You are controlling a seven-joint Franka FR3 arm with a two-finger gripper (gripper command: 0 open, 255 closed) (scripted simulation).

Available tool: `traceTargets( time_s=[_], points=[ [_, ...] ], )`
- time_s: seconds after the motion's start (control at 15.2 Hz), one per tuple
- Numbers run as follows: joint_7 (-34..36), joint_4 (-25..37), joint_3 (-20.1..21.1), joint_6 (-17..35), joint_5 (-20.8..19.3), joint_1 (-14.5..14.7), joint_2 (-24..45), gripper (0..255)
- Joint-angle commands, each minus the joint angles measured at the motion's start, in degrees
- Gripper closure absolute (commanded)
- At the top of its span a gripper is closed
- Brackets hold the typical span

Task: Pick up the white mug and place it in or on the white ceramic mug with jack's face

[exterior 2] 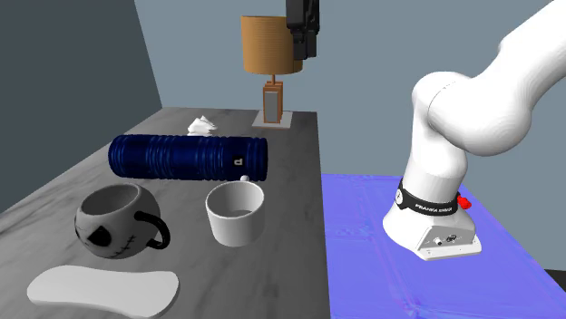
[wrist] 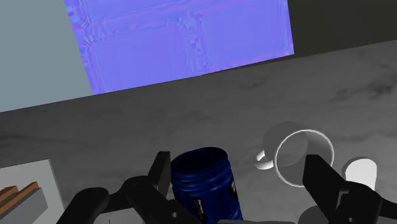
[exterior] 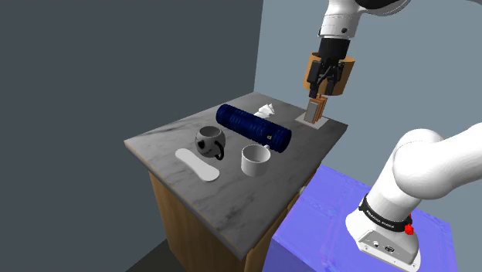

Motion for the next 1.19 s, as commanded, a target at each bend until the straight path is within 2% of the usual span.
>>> traceTargets(
  time_s=[0.0,0.59,1.12],
  points=[
    [0.0,0.0,0.0,0.0,0.0,0.0,0.0,0],
    [8.8,-5.9,9.8,15.6,3.3,2.9,7.9,0],
    [17.5,-5.5,18.2,29.4,2.9,4.4,21.0,0]
  ],
)
